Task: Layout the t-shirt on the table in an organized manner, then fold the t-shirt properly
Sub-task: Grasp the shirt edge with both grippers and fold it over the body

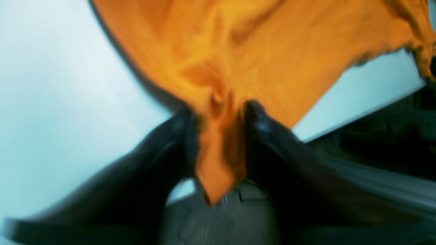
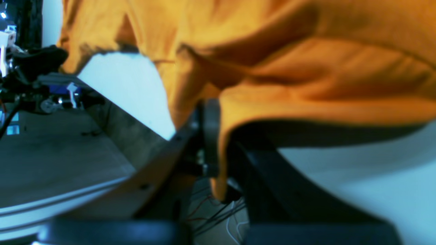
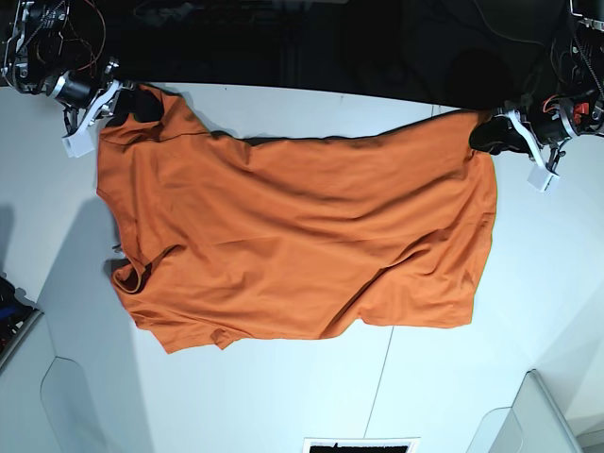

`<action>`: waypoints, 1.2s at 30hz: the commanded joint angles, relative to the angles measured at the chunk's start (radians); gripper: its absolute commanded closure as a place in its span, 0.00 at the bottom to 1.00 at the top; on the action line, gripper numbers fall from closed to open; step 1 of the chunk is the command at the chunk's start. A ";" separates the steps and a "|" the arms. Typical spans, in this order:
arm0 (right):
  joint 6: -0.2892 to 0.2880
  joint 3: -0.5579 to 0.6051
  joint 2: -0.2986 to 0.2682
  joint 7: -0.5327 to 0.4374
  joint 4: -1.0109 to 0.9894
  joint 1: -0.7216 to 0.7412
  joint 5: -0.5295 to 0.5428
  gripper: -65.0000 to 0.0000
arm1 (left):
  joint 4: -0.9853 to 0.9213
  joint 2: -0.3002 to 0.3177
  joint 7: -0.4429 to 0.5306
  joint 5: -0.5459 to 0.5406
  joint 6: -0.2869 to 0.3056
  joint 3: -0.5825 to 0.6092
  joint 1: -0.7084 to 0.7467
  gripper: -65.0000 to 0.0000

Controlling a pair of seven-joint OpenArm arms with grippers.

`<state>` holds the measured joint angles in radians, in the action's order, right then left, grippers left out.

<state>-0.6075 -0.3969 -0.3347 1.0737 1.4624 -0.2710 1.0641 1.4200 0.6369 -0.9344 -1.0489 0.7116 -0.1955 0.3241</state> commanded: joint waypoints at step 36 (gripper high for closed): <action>0.002 -0.092 -0.011 -0.087 0.142 0.287 -0.145 1.00 | 0.058 0.011 0.298 0.233 -0.014 -0.082 -0.194 1.00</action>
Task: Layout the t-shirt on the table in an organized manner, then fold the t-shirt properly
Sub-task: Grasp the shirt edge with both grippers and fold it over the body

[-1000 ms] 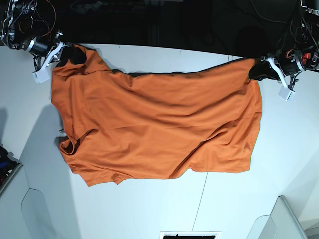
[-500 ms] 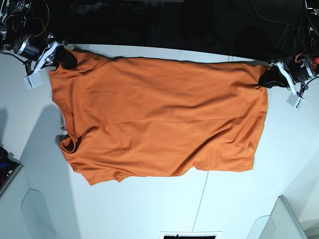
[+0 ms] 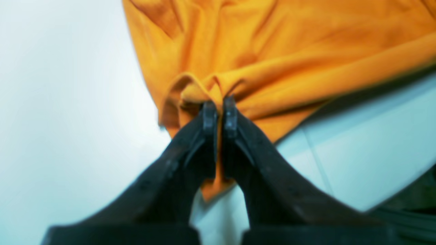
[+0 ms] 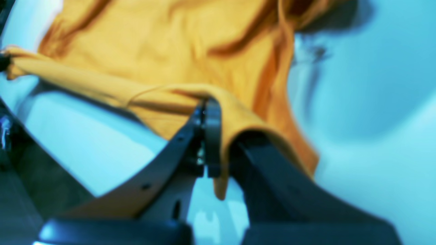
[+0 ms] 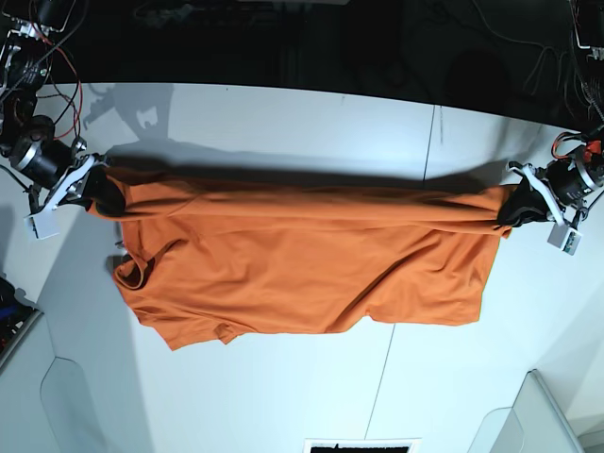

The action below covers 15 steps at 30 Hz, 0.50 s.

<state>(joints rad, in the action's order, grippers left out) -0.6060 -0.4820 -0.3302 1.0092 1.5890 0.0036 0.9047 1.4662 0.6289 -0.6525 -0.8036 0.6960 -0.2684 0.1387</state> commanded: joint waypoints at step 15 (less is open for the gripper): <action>0.008 -0.028 -0.016 -0.040 -0.134 0.118 -0.075 0.47 | -0.183 0.017 0.020 -0.011 0.002 0.128 -0.147 0.52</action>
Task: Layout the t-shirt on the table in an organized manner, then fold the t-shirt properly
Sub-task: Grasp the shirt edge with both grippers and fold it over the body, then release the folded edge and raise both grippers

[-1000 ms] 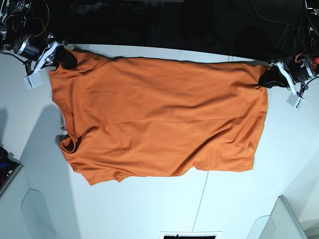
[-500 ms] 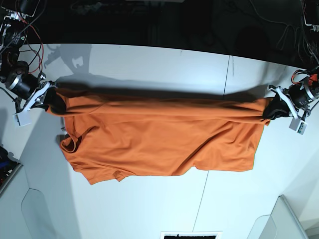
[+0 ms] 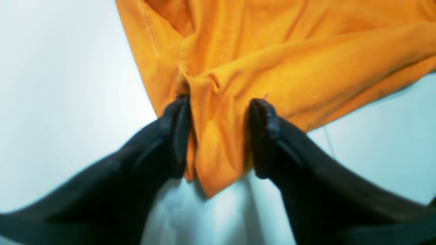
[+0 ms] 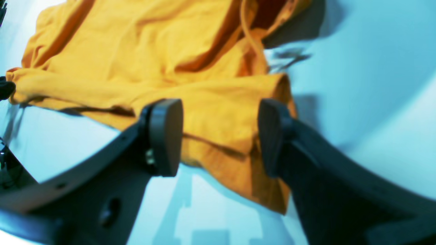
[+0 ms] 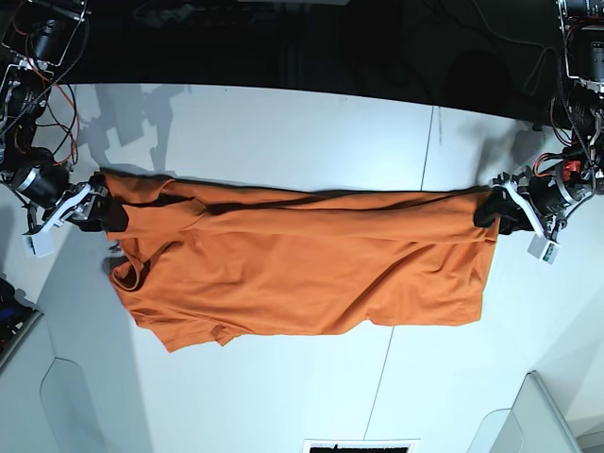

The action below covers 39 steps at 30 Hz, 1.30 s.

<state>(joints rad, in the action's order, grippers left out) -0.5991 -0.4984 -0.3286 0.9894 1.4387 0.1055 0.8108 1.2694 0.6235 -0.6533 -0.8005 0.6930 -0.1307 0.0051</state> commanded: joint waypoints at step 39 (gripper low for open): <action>0.023 -0.293 0.045 -0.037 -0.105 -0.159 0.090 0.47 | 0.011 -0.160 -0.046 -0.179 0.005 -0.423 0.205 0.39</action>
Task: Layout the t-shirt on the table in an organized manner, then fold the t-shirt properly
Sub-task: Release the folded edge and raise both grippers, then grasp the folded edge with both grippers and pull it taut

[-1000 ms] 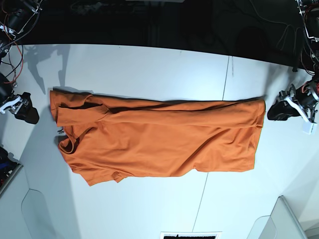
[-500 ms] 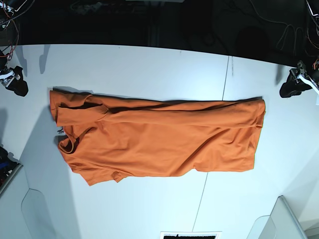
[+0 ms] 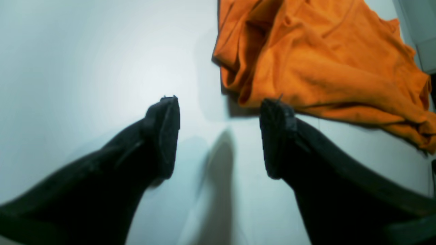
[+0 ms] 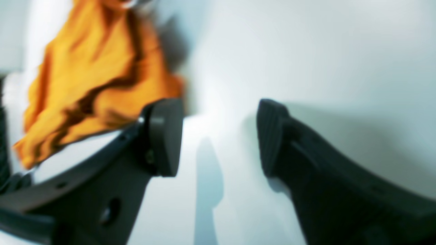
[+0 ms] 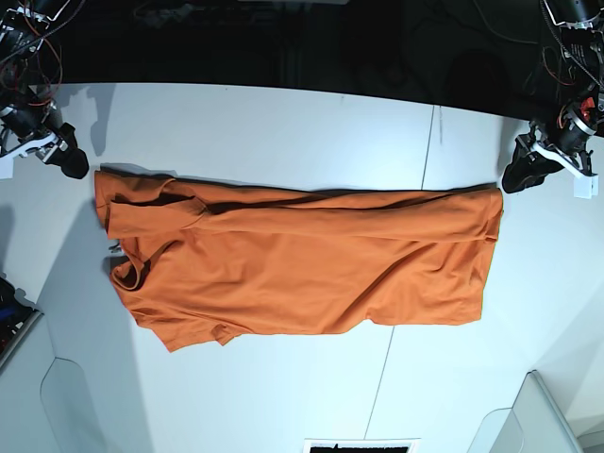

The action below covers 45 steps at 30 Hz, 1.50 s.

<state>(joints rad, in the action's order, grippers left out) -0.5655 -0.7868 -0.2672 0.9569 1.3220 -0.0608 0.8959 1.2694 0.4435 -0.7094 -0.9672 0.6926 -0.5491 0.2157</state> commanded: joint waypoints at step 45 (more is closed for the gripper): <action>-0.022 0.051 -0.010 0.098 0.400 -0.240 0.024 1.00 | 0.333 0.069 -0.175 0.007 0.006 0.167 0.140 1.00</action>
<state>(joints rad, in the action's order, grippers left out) -0.5831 -0.7235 -0.2584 1.0740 1.7061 -0.2985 0.9047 1.5860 0.4931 -0.9001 -0.9409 0.6930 -0.3733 0.3595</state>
